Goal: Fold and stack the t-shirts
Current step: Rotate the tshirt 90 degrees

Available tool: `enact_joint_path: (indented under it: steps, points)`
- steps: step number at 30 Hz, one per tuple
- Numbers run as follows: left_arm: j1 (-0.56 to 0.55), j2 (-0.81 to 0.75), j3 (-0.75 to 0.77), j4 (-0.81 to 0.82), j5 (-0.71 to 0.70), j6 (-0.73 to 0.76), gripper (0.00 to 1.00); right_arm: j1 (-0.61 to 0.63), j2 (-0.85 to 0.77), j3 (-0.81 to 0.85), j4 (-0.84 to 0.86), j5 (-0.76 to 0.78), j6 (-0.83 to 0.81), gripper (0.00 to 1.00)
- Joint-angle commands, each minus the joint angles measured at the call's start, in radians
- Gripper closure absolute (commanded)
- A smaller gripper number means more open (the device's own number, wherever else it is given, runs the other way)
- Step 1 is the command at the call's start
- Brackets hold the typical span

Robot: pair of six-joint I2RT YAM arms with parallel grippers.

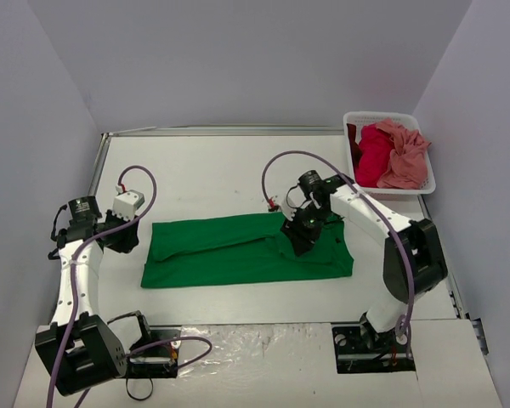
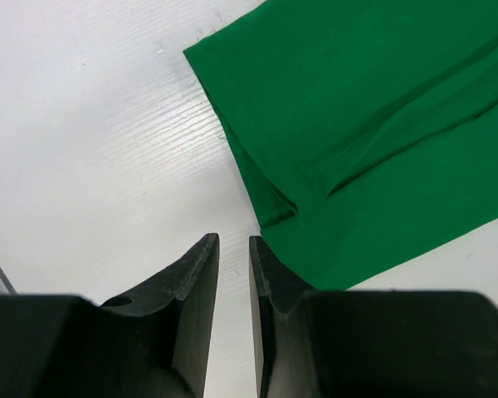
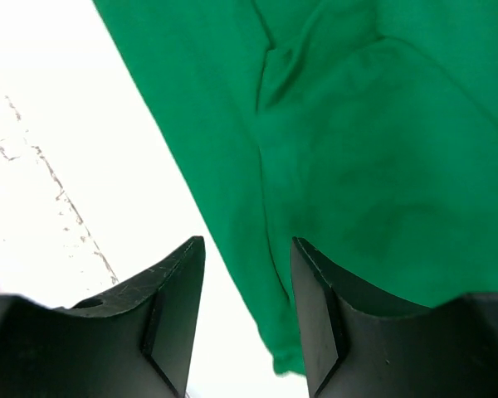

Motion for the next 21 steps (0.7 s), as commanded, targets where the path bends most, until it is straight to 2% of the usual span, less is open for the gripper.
enact_joint_path:
  steps: [1, 4, 8, 11, 14, 21]
  points:
    - [0.007, -0.034, -0.003, 0.008, -0.004, 0.007, 0.79, -0.042, -0.092, 0.059, -0.116, -0.036, -0.057, 0.58]
    - [0.007, -0.034, -0.002, 0.01, -0.004, 0.007, 0.79, -0.07, -0.088, 0.074, -0.127, -0.041, -0.063, 0.59]
    - [0.007, -0.033, 0.003, 0.007, -0.004, 0.006, 0.79, -0.085, -0.023, 0.086, -0.124, -0.021, -0.055, 0.67]
    - [0.005, -0.028, 0.009, 0.001, 0.001, 0.006, 0.79, -0.118, 0.023, 0.088, -0.113, -0.013, -0.055, 0.88]
    - [0.007, -0.024, 0.02, -0.005, 0.011, 0.006, 0.79, -0.164, 0.051, 0.068, -0.098, 0.01, -0.054, 0.96]
    - [0.007, 0.021, 0.073, -0.005, 0.036, 0.001, 0.79, -0.21, 0.09, -0.001, -0.063, 0.088, -0.043, 1.0]
